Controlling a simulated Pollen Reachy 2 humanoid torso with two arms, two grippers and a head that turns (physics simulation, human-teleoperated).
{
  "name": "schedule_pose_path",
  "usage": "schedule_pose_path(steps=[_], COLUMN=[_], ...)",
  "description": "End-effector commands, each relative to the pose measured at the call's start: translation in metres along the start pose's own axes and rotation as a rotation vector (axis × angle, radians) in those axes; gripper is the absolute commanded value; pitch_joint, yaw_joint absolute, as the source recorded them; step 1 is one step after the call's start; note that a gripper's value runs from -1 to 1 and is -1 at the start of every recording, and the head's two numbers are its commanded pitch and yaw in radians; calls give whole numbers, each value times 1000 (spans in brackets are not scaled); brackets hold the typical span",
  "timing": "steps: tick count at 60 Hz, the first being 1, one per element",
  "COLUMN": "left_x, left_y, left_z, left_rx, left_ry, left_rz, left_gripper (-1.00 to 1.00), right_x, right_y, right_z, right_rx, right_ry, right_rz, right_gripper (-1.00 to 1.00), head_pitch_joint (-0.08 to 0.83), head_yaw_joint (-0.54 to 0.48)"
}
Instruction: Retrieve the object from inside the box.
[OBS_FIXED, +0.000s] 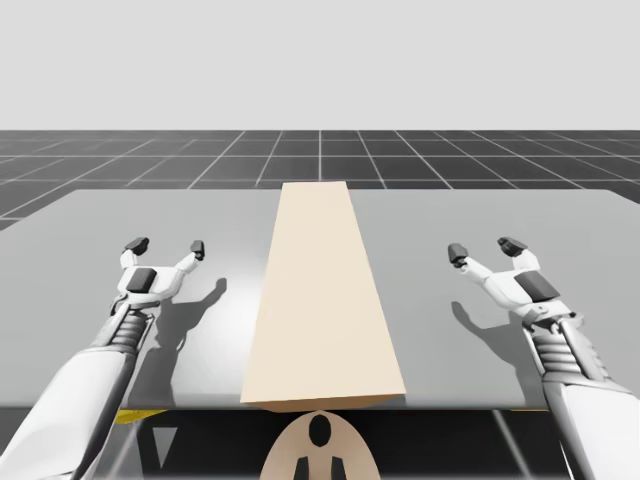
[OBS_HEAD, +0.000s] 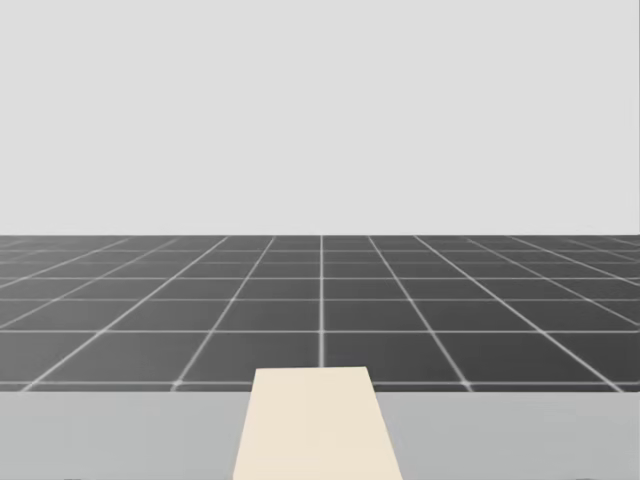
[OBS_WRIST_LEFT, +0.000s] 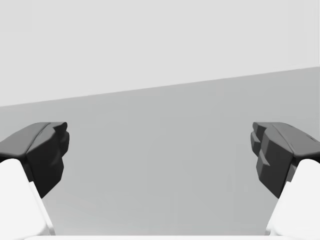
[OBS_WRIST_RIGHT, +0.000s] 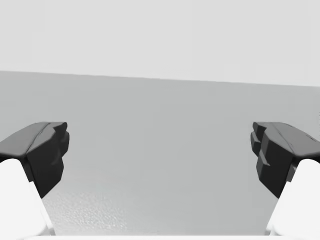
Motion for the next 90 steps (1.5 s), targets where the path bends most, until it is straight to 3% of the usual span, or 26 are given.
schedule_pose_path(steps=[1,10,18,22,30,50,65,73,90], left_x=[-1,-6,-9,-9,-7,17,18,16,11], left_y=[0,-2,-12,-21,-36,-75,-92,-95,-100], left_z=[0,-2,4,10,23,60,68,67,67], left_rx=[-1,-59,-249,-363,-547,-864,-913,-913,-922], left_ry=[3,60,125,126,122,64,66,74,87], left_rz=[-3,2,12,-17,-55,-57,-84,-92,-125], left_gripper=[-1000,-1000,-1000,-1000,-1000,-1000,-1000,-1000,-1000], right_x=[-2,-6,-9,-11,-11,-7,-17,-26,-38], right_y=[2,6,14,23,39,69,98,110,142], right_z=[2,-2,1,2,10,28,32,21,-10], right_rx=[-6,47,178,249,410,674,789,845,927], right_ry=[23,48,63,57,44,-36,-44,-33,-31], right_rz=[23,28,56,87,99,150,166,109,104], right_gripper=[-1000,-1000,-1000,-1000,-1000,-1000,-1000,-1000,-1000], head_pitch_joint=[-15,-15,-17,-18,-21,-21,-18,-18,-13], head_yaw_joint=[3,2,4,2,3,2,-5,-8,-14])
